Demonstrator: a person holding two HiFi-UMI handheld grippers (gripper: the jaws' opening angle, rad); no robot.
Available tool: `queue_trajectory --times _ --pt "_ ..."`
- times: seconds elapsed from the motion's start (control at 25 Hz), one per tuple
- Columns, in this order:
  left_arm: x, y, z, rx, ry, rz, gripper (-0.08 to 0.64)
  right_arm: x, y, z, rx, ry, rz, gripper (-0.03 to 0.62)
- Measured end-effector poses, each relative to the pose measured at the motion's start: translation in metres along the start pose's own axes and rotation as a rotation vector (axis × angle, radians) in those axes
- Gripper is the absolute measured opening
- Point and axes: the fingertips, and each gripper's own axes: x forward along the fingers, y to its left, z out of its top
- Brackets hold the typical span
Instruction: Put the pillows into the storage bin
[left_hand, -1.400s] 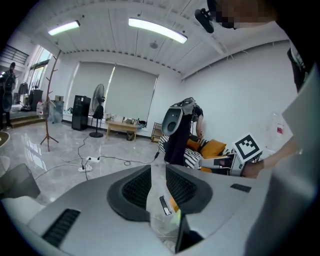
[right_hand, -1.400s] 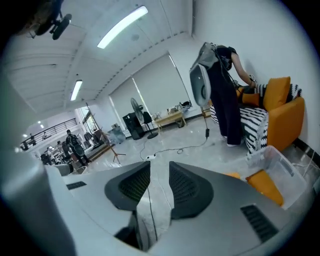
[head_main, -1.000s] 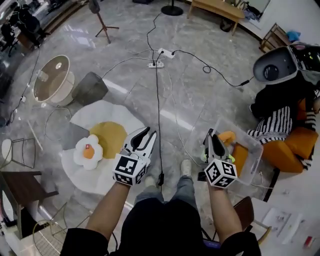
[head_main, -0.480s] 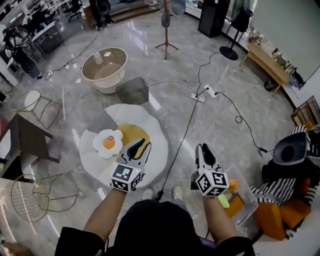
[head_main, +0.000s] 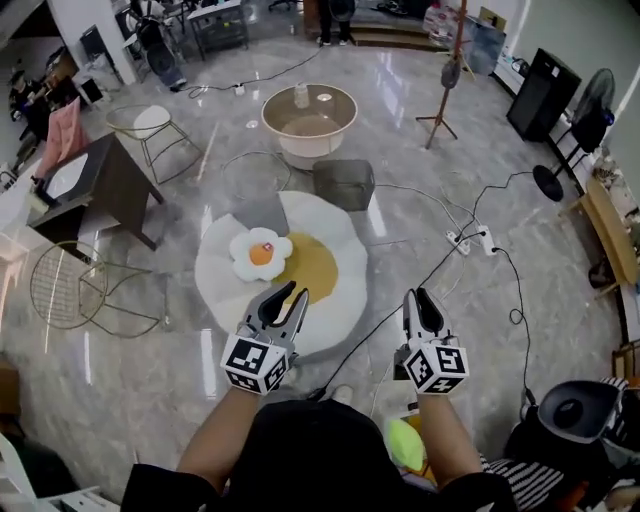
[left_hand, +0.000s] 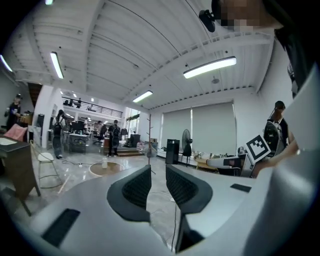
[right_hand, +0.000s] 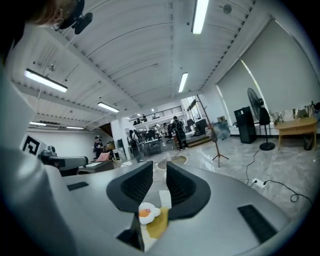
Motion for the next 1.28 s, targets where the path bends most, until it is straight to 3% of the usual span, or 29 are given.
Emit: queue_trajectory --times 0.2,0.36,0.56,0.76,0.96,1.28 --pt "-0.055 0.028 -0.018 -0.035 0.02 0.204 0.104 0.034 0.037 -0.015 0.002 0.072 0.165 0.101" --pt "-0.093 0.055 -0.027 -0.072 -0.005 0.351 0.104 0.06 0.092 -0.021 -0.03 0.109 0.315 0.101" --pt "-0.12 0.082 -0.042 -0.103 -0.01 0.443 0.104 0.083 0.159 -0.031 -0.061 0.139 0.448 0.101" --pt "-0.124 0.118 -0.064 -0.136 0.0 0.464 0.104 0.115 0.192 -0.062 -0.076 0.194 0.481 0.101" --pt "-0.113 0.171 -0.084 -0.16 0.038 0.423 0.104 0.149 0.215 -0.099 -0.098 0.258 0.444 0.101" --pt "-0.088 0.285 -0.105 -0.162 0.119 0.34 0.104 0.245 0.254 -0.161 -0.056 0.355 0.346 0.103"
